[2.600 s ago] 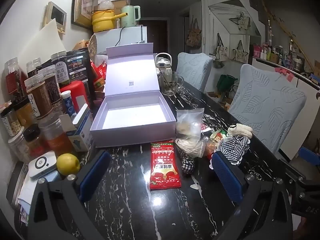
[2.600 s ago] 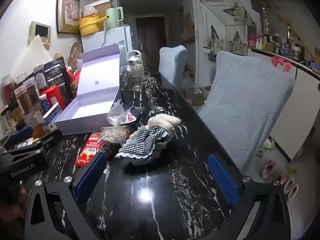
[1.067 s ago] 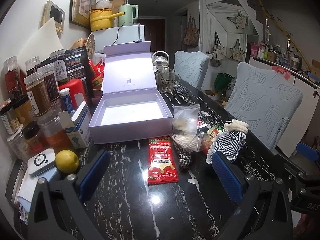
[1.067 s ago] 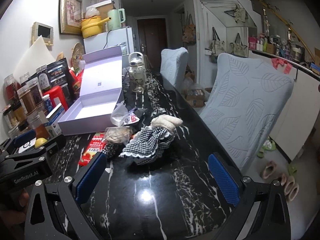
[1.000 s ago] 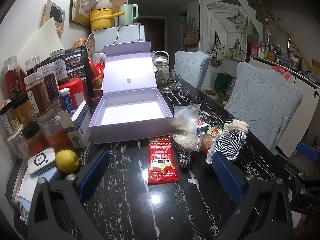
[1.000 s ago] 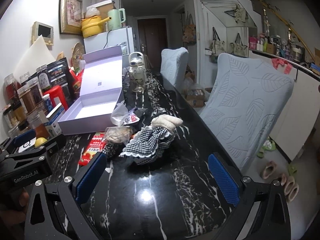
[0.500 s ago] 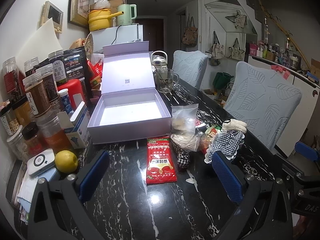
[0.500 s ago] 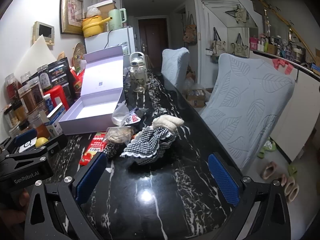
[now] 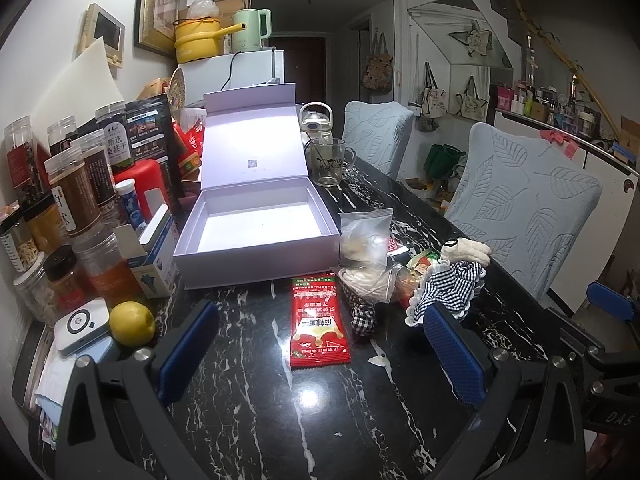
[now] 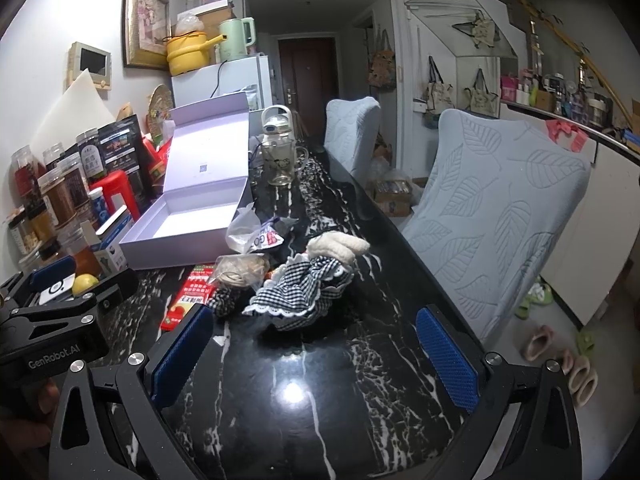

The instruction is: Organize soft objects

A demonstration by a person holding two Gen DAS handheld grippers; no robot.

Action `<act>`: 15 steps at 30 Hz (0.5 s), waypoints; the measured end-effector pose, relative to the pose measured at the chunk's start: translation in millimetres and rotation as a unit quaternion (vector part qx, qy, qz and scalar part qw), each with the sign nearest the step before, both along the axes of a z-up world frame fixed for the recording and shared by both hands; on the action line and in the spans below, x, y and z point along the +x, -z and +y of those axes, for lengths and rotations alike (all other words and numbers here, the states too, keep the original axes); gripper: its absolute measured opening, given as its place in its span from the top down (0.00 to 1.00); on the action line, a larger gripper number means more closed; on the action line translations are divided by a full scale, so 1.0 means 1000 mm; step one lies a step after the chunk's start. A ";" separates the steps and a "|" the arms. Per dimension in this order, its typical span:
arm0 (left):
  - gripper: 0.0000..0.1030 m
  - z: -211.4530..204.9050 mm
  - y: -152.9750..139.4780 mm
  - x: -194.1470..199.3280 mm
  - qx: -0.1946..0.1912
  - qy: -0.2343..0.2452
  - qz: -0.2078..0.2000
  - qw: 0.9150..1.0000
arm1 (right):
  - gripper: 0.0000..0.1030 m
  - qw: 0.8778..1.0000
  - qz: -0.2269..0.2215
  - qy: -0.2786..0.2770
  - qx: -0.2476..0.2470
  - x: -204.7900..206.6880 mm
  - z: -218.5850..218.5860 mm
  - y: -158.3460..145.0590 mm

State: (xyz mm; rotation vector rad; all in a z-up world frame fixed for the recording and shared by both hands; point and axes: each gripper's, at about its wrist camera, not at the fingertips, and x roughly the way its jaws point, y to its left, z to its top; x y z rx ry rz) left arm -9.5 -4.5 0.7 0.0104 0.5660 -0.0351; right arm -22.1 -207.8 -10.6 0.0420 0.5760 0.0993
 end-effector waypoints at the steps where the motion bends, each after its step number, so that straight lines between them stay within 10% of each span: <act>1: 0.00 0.000 0.000 0.000 0.000 0.000 0.000 1.000 | 0.00 1.000 0.000 0.000 0.000 0.000 0.000 0.000; 15: 0.00 0.005 0.008 0.005 -0.001 -0.010 0.012 1.000 | 0.00 1.000 0.007 -0.007 0.000 0.002 0.002 0.006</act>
